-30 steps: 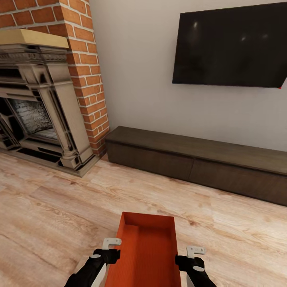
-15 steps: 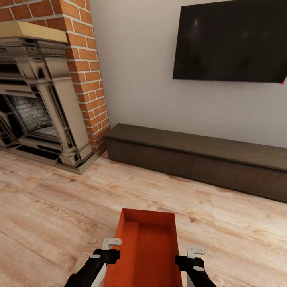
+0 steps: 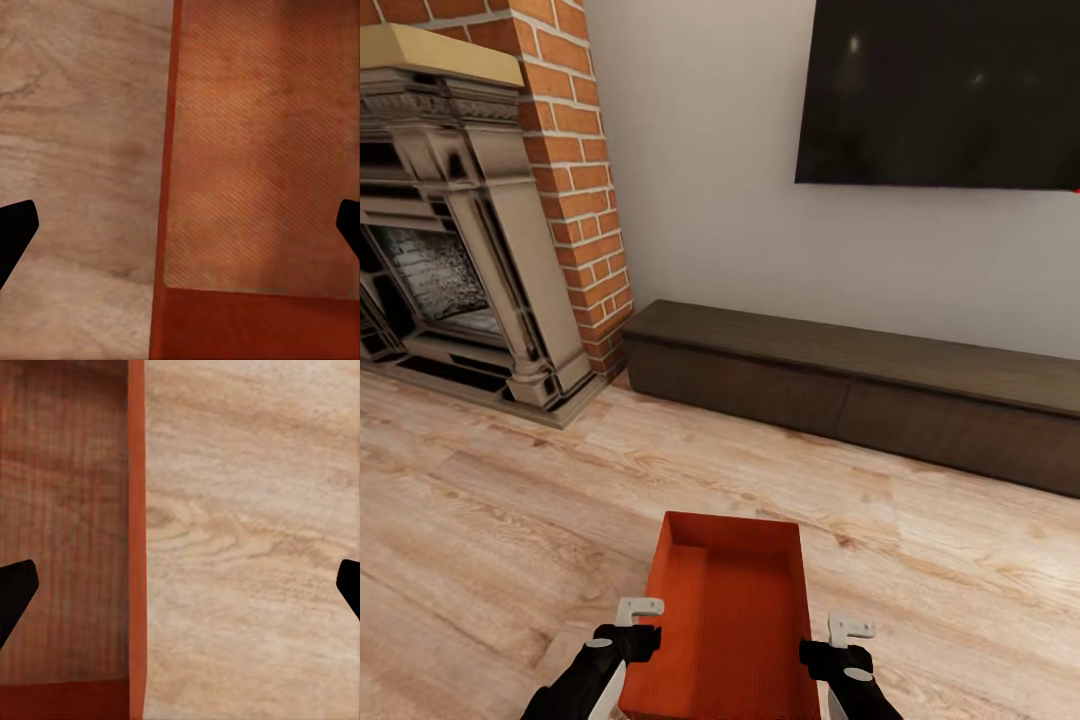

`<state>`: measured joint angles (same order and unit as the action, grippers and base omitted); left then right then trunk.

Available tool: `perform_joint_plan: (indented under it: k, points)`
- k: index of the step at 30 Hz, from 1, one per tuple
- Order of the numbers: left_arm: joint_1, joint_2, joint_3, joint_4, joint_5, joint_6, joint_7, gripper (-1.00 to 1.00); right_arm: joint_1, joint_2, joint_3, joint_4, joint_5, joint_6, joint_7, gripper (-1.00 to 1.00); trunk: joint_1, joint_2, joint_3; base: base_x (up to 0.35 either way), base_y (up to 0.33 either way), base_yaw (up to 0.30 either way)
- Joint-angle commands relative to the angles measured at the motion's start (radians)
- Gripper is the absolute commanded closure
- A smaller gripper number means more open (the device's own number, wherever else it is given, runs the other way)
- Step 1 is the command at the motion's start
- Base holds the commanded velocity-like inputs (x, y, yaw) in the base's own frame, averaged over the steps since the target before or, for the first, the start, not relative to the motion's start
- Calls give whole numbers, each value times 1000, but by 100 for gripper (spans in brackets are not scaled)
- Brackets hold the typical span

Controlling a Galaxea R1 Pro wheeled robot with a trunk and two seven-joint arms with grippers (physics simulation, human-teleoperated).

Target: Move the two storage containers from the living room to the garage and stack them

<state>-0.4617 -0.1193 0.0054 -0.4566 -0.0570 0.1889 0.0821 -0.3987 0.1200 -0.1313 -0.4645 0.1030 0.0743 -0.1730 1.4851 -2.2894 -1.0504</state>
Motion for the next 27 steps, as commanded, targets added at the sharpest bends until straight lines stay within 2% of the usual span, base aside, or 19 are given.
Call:
perform_joint_plan:
  k: [1, 16, 27]
  points:
    - [0, 0, 1, -2, -6, 6, 2, -100, 0, 1, -5, -2, 11, 7, 0, -100, 4, -8, -4, 0, 0, 0]
    - [0, 0, -1, -2, -6, 4, 4, -100, 0, 1, -5, -2, 11, 7, 0, -100, 61, -113, -51, 0, 0, 0]
    - [0, 0, -1, -3, -7, -6, 3, -100, 0, 1, -4, -2, 11, 7, 0, -100, 61, -113, -51, 0, 0, 0]
